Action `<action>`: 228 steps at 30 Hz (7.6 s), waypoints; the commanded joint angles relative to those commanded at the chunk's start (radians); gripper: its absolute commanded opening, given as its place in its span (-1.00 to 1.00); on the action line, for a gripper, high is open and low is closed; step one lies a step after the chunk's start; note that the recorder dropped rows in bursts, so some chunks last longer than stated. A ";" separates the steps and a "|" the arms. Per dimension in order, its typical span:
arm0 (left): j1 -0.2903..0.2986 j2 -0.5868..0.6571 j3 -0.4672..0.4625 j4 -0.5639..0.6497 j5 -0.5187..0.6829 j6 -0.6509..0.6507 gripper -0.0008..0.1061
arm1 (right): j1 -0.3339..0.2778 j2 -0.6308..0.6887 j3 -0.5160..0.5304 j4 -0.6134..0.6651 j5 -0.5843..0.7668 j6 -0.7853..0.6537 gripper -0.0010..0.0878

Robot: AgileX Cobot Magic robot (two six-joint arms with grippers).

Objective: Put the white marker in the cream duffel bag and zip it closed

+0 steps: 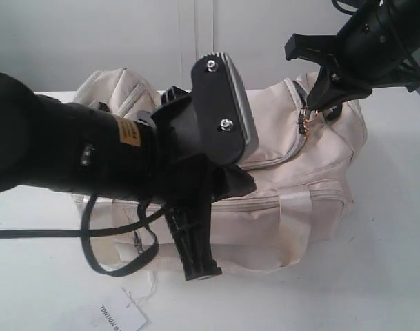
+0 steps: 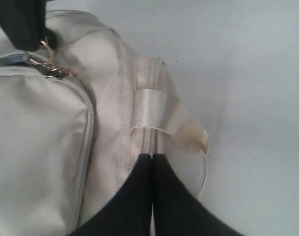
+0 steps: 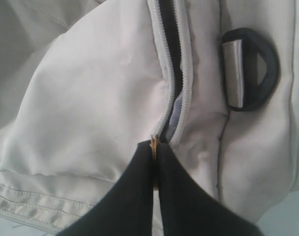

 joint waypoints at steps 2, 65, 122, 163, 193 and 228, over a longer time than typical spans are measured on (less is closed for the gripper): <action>0.000 0.013 -0.043 0.000 0.025 -0.001 -0.99 | 0.000 0.000 0.000 0.000 0.000 -0.002 -0.98; -0.197 0.406 -0.247 1.227 0.105 -0.963 -0.99 | 0.000 0.000 0.000 0.000 -0.028 -0.025 -0.98; -0.197 0.406 -0.247 1.219 0.103 -0.963 -0.99 | 0.000 0.068 0.000 -0.104 -0.474 -0.028 -0.98; -0.197 0.404 -0.247 1.219 0.066 -0.965 -0.99 | 0.013 0.086 0.000 0.122 -0.262 -0.078 -0.15; -0.199 0.303 -0.247 1.061 0.200 -0.969 0.12 | 0.013 -0.015 0.000 0.120 -0.172 -0.072 -0.15; -0.065 0.044 -0.247 0.660 0.717 -1.122 -0.99 | 0.013 -0.023 0.000 0.067 -0.049 -0.072 -0.16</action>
